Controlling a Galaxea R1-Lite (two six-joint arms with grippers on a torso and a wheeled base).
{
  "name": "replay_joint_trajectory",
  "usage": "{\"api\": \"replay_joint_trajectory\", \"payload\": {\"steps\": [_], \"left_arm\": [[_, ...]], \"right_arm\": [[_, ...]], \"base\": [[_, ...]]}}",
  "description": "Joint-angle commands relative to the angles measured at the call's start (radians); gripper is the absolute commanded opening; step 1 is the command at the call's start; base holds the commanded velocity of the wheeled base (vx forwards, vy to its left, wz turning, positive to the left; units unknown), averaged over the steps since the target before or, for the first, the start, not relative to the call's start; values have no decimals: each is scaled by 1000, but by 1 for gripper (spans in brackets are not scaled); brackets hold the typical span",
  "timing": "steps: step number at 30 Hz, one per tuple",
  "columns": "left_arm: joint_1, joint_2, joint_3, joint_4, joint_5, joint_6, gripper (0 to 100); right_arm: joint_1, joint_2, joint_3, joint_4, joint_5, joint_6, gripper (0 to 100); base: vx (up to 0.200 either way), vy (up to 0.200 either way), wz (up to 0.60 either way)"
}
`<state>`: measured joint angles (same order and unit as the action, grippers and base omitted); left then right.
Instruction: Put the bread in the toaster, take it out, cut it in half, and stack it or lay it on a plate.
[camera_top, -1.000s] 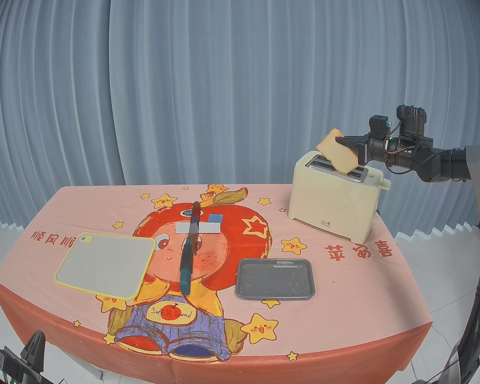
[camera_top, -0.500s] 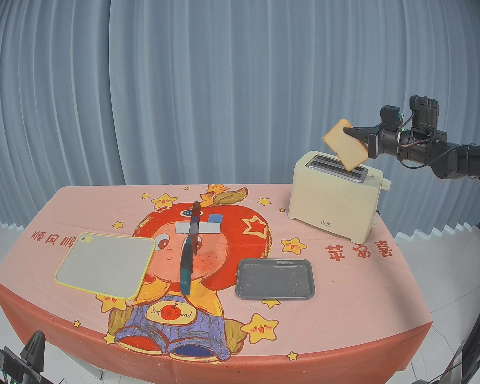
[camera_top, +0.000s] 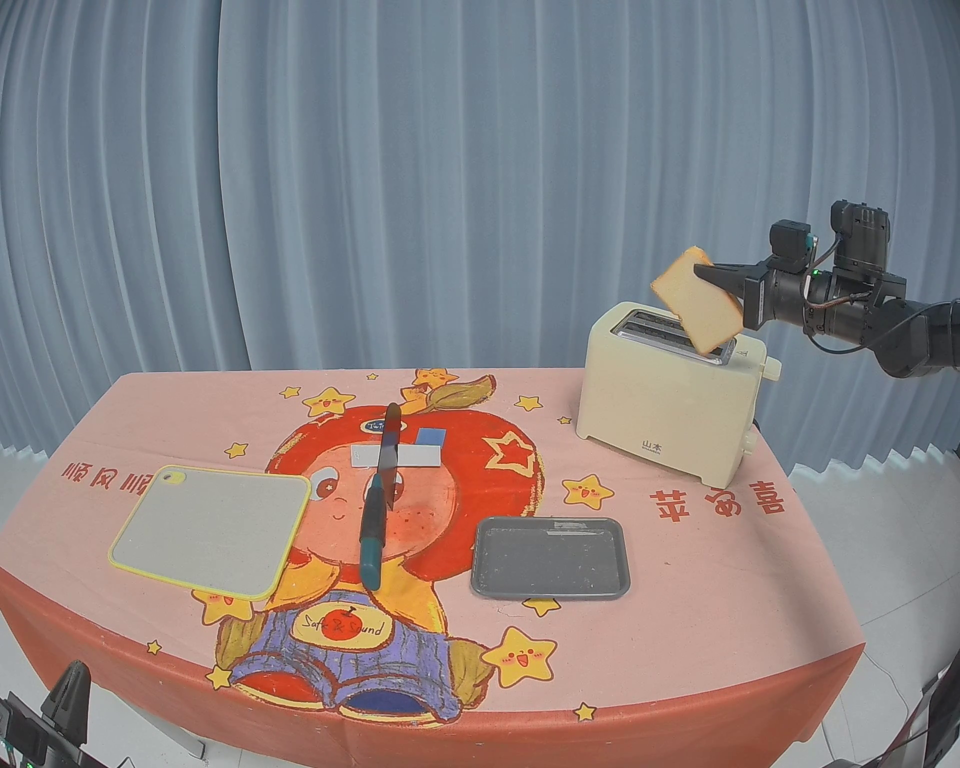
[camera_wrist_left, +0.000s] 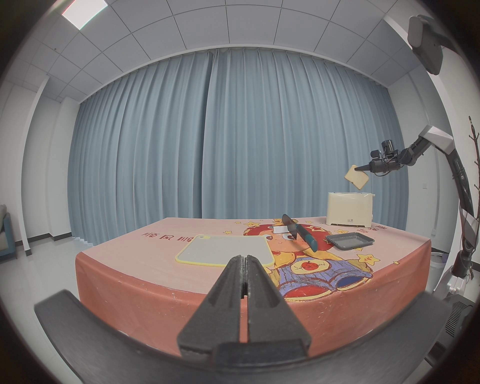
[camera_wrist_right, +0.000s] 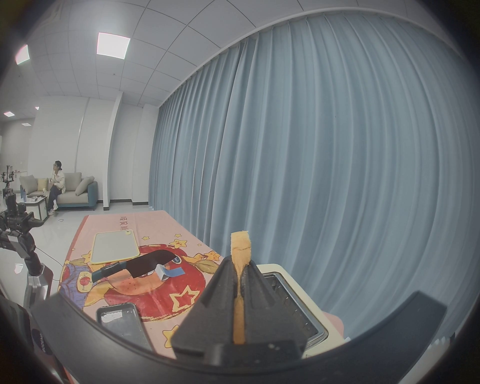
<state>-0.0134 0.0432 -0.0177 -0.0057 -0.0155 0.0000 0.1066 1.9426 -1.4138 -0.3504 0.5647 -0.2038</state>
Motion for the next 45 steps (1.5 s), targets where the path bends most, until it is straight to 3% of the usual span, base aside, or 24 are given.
{"api": "replay_joint_trajectory", "payload": {"steps": [1,5,12,15,18,32,37,41,45], "left_arm": [[0,1,18,0,0,0,0],[0,1,18,0,0,0,0],[0,1,18,0,0,0,0],[0,1,18,0,0,0,0],[0,1,18,0,0,0,0],[1,1,18,0,0,0,0],[0,1,18,0,0,0,0],[0,1,18,0,0,0,0],[0,1,18,0,0,0,0]], "right_arm": [[4,-70,70,-1,-5,6,0],[2,-116,121,-1,-12,21,0],[7,-217,222,-1,-17,96,0],[12,-232,240,-1,-17,101,0],[31,-307,346,-1,-40,142,0],[85,-481,552,-9,-42,317,0],[91,-508,628,-88,-42,348,0],[111,-504,757,-268,-42,360,0],[148,-488,785,-349,-45,365,0]], "base": [[0,0,0],[0,0,0],[0,0,0],[0,0,0],[0,0,0],[0,0,0],[0,0,0],[0,0,0],[0,0,0]]}}
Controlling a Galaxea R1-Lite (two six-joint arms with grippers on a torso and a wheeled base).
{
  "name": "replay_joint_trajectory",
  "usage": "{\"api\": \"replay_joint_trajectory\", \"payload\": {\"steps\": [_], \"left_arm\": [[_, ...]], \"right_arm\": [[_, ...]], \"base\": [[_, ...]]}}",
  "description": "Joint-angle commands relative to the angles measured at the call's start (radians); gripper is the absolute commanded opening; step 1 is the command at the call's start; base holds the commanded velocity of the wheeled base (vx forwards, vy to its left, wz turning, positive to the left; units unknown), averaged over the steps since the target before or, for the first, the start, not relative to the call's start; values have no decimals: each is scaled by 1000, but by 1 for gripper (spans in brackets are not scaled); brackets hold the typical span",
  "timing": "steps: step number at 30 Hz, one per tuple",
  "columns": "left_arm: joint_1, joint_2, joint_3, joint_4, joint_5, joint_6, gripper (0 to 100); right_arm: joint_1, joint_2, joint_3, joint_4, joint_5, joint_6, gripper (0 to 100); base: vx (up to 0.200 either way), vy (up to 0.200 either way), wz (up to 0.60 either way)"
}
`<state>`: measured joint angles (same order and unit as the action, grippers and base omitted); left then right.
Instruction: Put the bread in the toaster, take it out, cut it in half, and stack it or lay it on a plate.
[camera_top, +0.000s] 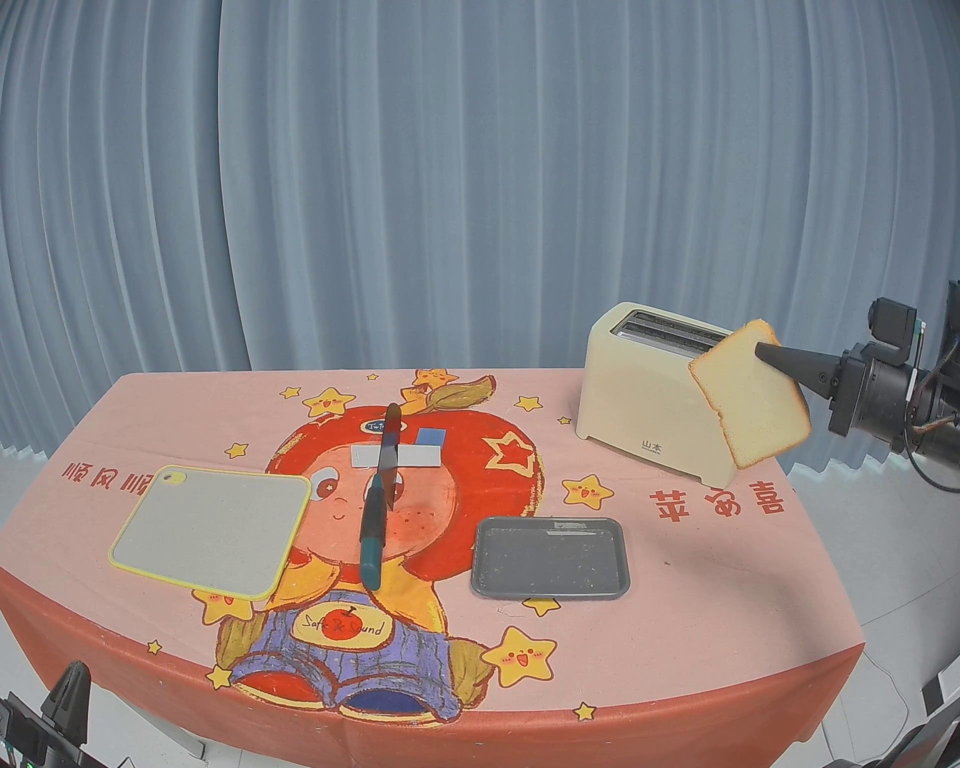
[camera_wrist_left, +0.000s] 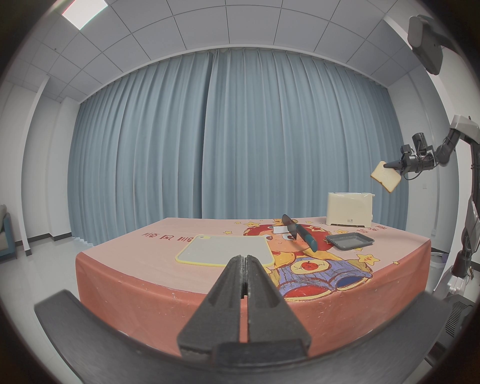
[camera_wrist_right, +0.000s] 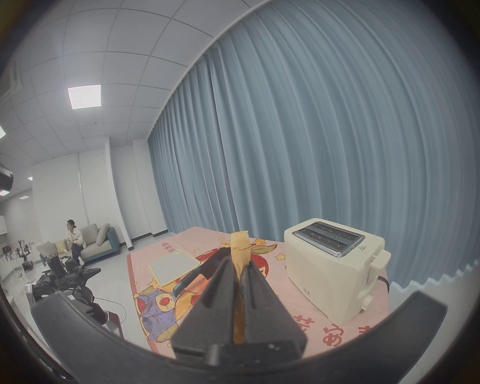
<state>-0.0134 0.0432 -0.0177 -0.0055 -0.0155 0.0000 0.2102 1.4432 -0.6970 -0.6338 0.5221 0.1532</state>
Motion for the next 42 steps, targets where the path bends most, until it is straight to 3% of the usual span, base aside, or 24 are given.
{"api": "replay_joint_trajectory", "payload": {"steps": [1,27,34,42], "left_arm": [[1,1,18,-1,0,0,0],[0,1,18,-1,0,0,0],[1,1,18,-1,0,2,0],[1,1,18,-1,2,2,0]], "right_arm": [[52,17,74,-86,-5,9,0],[106,32,80,-119,-8,43,0],[107,20,90,-119,-42,45,0],[106,26,142,-124,-40,39,0]], "base": [[0,0,0],[0,0,0],[0,0,0],[0,0,0]]}}
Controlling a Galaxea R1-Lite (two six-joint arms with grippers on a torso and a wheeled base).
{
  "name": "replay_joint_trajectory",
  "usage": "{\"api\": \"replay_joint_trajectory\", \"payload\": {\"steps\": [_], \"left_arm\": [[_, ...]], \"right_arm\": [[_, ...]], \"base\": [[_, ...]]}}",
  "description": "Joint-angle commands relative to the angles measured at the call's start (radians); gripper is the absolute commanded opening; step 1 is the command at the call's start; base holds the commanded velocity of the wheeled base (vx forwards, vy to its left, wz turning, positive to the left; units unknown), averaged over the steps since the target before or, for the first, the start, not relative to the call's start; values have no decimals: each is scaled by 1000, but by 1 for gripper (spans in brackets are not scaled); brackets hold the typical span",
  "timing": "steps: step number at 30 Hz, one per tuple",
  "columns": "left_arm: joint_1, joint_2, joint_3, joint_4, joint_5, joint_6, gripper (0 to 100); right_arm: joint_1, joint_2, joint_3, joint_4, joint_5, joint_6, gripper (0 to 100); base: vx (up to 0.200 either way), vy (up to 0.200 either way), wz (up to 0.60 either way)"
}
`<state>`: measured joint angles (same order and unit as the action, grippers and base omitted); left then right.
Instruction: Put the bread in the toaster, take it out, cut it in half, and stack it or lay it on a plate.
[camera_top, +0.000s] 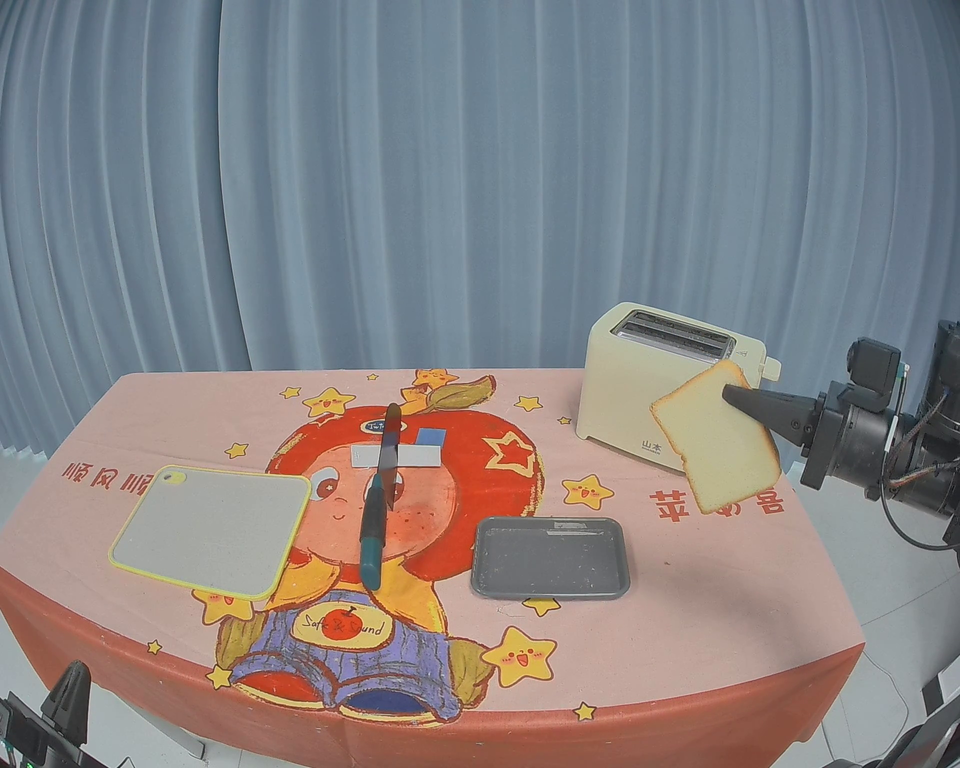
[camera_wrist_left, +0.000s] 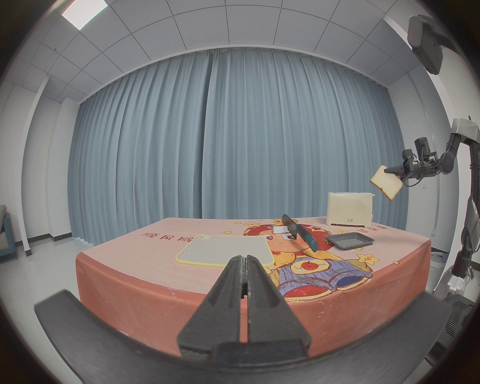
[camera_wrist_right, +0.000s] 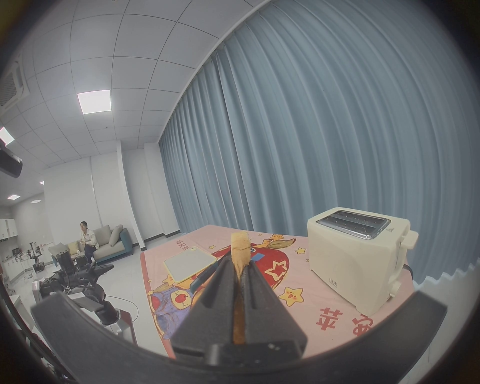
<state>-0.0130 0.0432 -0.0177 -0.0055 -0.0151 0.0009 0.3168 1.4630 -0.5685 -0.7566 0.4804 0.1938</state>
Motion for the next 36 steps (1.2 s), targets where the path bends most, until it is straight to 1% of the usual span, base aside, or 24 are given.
{"api": "replay_joint_trajectory", "payload": {"steps": [1,5,9,14,36], "left_arm": [[1,1,18,-1,1,1,0],[-1,1,18,-1,1,-2,0],[-1,1,18,-1,1,-4,0],[1,1,18,-1,1,-1,0],[-1,1,18,-1,6,-4,0]], "right_arm": [[-1,10,12,-1,1,-1,0],[1,16,15,-1,3,1,0],[7,25,15,-3,3,-5,0],[8,14,18,-3,3,1,0],[41,-38,47,-1,1,-7,0]], "base": [[0,0,0],[0,0,0],[-200,0,0],[-200,0,0],[0,0,0]]}}
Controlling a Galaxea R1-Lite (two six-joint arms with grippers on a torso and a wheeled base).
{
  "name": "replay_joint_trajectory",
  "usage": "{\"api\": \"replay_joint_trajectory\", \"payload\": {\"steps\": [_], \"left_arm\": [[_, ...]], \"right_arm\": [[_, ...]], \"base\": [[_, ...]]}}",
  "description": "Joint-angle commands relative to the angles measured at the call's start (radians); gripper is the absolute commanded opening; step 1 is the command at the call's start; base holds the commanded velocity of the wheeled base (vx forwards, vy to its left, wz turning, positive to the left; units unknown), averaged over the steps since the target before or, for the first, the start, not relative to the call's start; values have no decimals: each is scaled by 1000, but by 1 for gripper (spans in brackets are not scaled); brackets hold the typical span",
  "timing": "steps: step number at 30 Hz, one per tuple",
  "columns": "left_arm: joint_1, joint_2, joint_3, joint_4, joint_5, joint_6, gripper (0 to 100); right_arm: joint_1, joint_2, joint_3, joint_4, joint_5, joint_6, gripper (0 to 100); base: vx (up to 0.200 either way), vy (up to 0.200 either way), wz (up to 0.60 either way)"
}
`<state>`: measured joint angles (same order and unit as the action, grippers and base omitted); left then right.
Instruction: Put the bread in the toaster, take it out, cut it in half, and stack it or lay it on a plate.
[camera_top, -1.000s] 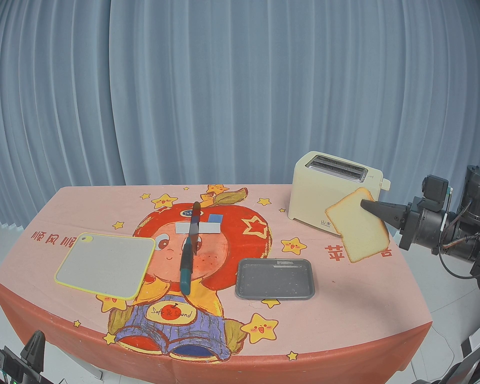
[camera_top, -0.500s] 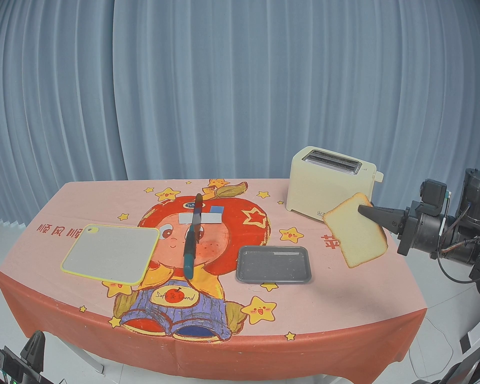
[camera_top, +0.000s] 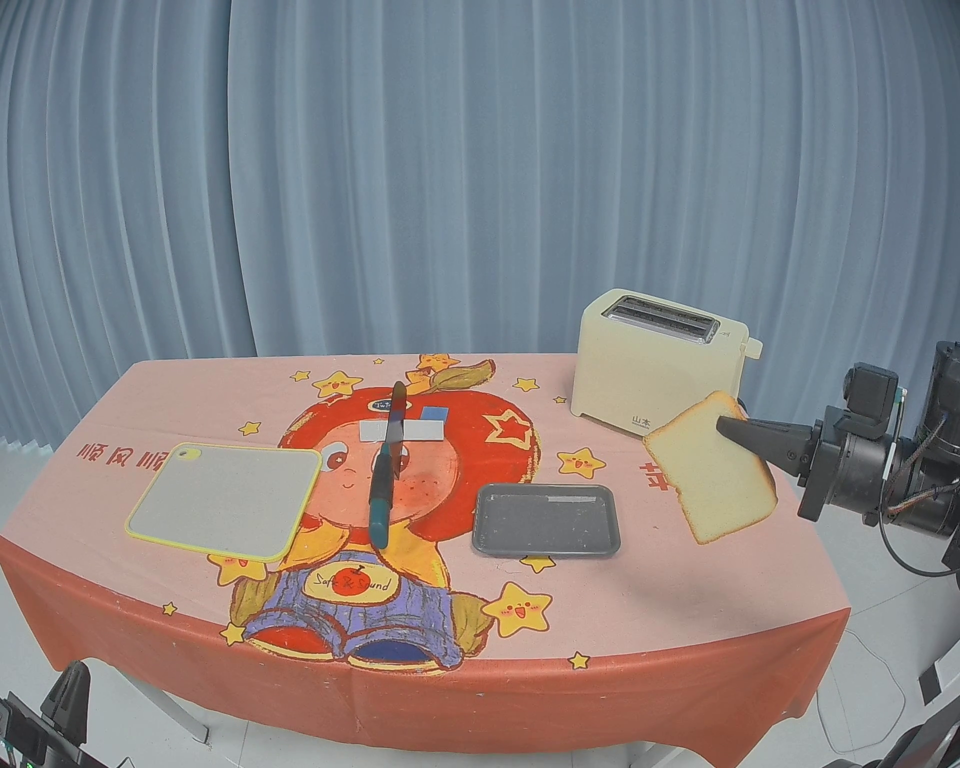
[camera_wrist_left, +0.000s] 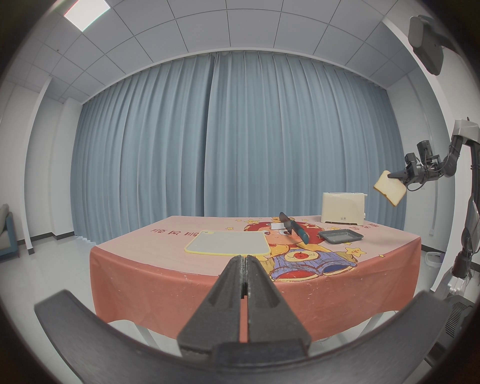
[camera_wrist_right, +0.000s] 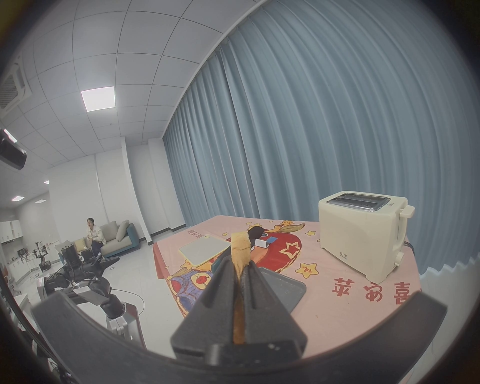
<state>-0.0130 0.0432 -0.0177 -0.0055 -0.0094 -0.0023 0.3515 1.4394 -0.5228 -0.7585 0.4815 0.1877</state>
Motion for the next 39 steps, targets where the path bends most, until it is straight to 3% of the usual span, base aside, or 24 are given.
{"api": "replay_joint_trajectory", "payload": {"steps": [1,6,20,27,35,39], "left_arm": [[-1,1,18,-1,2,-1,0],[-1,1,18,-1,3,-1,0],[-1,1,18,-1,3,-4,0],[-1,1,18,-1,3,-1,0],[-1,1,18,-1,3,-2,0],[-1,1,18,-1,3,-2,0]], "right_arm": [[11,-20,3,1,0,-1,0],[61,-56,27,1,0,3,0],[67,-59,76,2,-3,9,0],[96,-65,83,2,-6,67,0],[158,-79,81,2,-84,130,0],[165,-77,83,2,-89,138,0]], "base": [[0,200,0],[0,200,0],[0,200,0],[0,200,0],[0,200,0],[0,200,0]]}}
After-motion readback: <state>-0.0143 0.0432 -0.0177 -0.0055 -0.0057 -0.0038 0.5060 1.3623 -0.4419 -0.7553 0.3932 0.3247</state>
